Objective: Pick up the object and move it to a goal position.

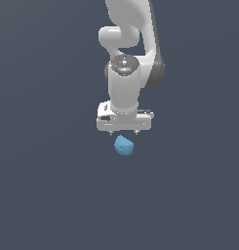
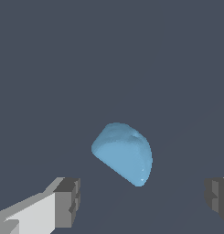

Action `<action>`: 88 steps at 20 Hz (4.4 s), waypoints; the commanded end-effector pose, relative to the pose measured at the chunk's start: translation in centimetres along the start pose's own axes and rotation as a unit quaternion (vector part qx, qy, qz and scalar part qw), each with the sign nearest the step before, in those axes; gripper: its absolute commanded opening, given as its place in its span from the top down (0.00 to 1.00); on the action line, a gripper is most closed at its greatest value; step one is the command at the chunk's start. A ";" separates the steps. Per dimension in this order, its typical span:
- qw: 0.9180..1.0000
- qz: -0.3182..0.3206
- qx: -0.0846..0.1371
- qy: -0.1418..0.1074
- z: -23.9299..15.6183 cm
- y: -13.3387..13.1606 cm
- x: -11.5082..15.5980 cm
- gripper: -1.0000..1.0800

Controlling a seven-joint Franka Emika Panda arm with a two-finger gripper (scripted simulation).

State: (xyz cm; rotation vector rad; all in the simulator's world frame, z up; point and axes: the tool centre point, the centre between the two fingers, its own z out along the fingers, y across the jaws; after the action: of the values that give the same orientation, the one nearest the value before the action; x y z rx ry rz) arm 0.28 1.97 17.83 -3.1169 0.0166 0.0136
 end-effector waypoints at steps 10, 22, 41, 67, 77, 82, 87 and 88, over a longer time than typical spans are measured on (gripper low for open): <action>1.000 -0.016 0.000 -0.001 0.1 0.0 0.0 0.04; 0.992 -0.123 -0.005 -0.001 1.6 0.2 -0.2 0.04; 0.926 -0.377 -0.012 -0.002 5.0 0.5 -0.9 0.04; 0.892 -0.452 -0.013 -0.002 9.5 0.5 -1.3 0.04; 0.892 -0.453 -0.013 -0.002 11.0 0.6 -1.2 1.00; 0.892 -0.453 -0.013 -0.002 11.0 0.6 -1.2 1.00; 0.892 -0.452 -0.013 -0.001 10.8 0.7 -1.1 1.00; 0.892 -0.452 -0.013 -0.001 10.7 0.7 -1.1 1.00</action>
State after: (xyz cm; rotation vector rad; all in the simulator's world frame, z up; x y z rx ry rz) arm -0.88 1.51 7.09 -2.8118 -1.4056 -0.0034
